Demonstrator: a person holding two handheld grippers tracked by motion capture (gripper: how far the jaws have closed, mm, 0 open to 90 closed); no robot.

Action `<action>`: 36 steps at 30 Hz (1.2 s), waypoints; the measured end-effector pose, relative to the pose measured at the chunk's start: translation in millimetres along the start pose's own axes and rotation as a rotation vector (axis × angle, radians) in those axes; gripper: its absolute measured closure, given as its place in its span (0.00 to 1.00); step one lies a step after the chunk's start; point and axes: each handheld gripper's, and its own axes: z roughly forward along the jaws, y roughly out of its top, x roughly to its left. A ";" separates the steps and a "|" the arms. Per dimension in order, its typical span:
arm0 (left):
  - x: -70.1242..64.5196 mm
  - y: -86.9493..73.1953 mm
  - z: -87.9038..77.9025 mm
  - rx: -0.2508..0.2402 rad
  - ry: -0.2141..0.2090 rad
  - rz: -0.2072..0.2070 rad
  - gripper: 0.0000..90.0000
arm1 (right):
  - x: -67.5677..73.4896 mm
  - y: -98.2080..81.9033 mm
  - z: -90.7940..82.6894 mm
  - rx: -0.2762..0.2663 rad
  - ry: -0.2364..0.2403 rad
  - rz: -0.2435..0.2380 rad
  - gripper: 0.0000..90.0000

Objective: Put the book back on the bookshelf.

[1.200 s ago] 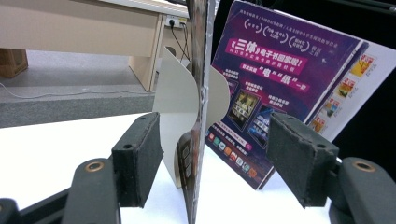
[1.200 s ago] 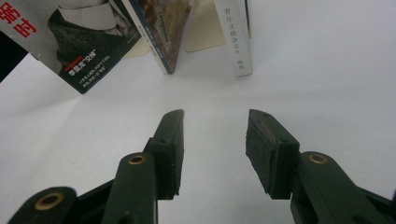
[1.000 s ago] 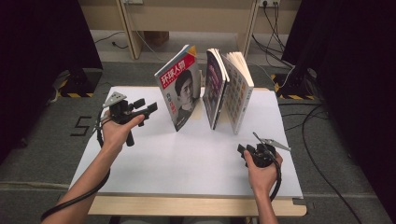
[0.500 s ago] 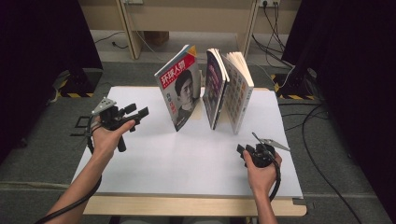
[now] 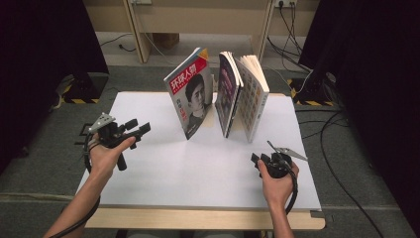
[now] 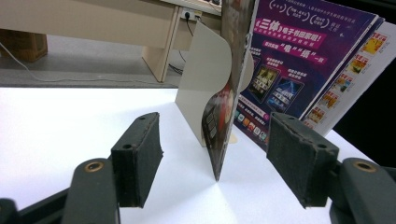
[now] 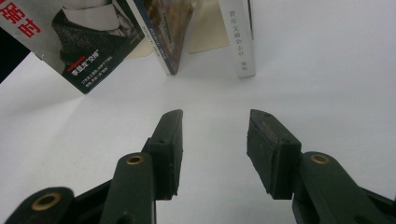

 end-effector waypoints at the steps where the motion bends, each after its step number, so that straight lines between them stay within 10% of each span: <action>1: 0.5 -1.3 -1.8 0.001 0.002 -0.001 0.38 | 0.1 0.0 -0.2 0.000 -0.001 0.001 0.62; 36: 39.2 -63.0 -54.3 0.040 0.112 -0.021 0.38 | 1.2 -1.0 -1.4 -0.006 -0.011 -0.006 0.61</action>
